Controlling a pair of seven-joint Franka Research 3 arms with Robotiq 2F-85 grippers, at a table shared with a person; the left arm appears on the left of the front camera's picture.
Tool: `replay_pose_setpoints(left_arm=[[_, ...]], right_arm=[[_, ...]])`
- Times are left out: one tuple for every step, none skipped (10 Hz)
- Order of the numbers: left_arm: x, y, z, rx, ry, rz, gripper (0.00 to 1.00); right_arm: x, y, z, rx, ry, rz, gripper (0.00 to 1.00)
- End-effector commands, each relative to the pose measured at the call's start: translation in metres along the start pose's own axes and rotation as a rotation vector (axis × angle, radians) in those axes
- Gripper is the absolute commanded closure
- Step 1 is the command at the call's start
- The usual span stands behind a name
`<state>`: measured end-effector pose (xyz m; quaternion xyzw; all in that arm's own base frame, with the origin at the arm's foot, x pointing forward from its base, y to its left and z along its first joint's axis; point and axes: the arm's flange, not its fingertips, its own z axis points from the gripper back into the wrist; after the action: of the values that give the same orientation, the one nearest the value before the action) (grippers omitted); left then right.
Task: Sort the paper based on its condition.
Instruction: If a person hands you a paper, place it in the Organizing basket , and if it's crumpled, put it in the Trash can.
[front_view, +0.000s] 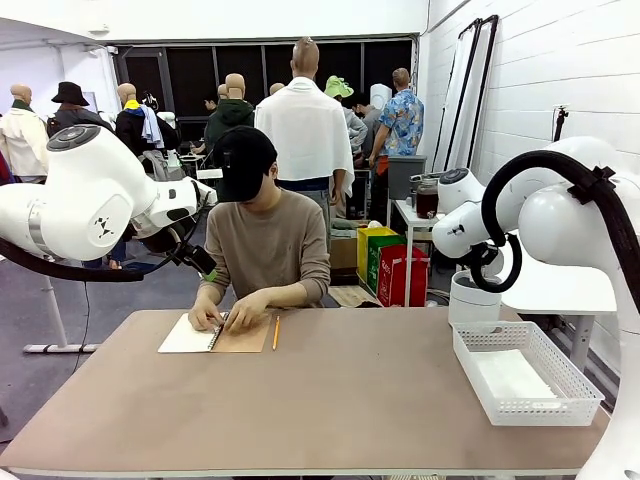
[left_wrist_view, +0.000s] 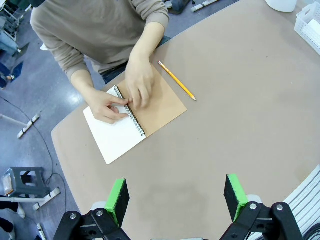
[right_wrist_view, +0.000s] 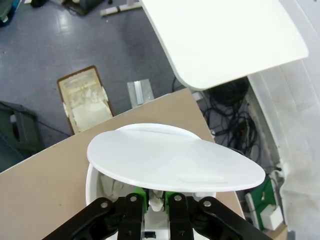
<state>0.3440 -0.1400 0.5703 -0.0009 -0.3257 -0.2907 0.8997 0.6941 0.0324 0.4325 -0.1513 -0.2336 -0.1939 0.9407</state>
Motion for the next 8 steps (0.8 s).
replay_pose_setpoints(left_arm=[[-0.0003, 0.0004, 0.0004, 0.000, 0.000, 0.002, 0.00], [-0.0003, 0.0004, 0.0004, 0.000, 0.000, 0.002, 0.00], [-0.0003, 0.0004, 0.0004, 0.000, 0.000, 0.002, 0.00], [-0.0003, 0.0004, 0.0004, 0.000, 0.000, 0.002, 0.00], [-0.0003, 0.0004, 0.0004, 0.000, 0.000, 0.002, 0.00], [-0.0003, 0.0004, 0.0004, 0.000, 0.000, 0.002, 0.00], [-0.0003, 0.0004, 0.0004, 0.000, 0.000, 0.002, 0.00], [-0.0003, 0.0004, 0.0004, 0.000, 0.000, 0.002, 0.00]], right_arm=[[0.0049, 0.0040, -0.0021, -0.015, 0.000, -0.022, 0.56], [0.0047, 0.0044, -0.0020, -0.011, 0.003, -0.020, 0.36], [0.0043, 0.0042, -0.0013, -0.005, 0.011, -0.019, 0.16], [0.0035, 0.0036, -0.0005, 0.002, 0.016, -0.019, 0.00], [0.0032, 0.0034, -0.0003, 0.003, 0.023, -0.019, 0.00], [0.0028, 0.0026, 0.0010, 0.001, 0.029, -0.022, 0.00], [0.0024, 0.0020, 0.0025, 0.003, 0.031, -0.022, 0.00], [0.0020, 0.0015, 0.0033, 0.007, 0.040, -0.022, 0.00]])
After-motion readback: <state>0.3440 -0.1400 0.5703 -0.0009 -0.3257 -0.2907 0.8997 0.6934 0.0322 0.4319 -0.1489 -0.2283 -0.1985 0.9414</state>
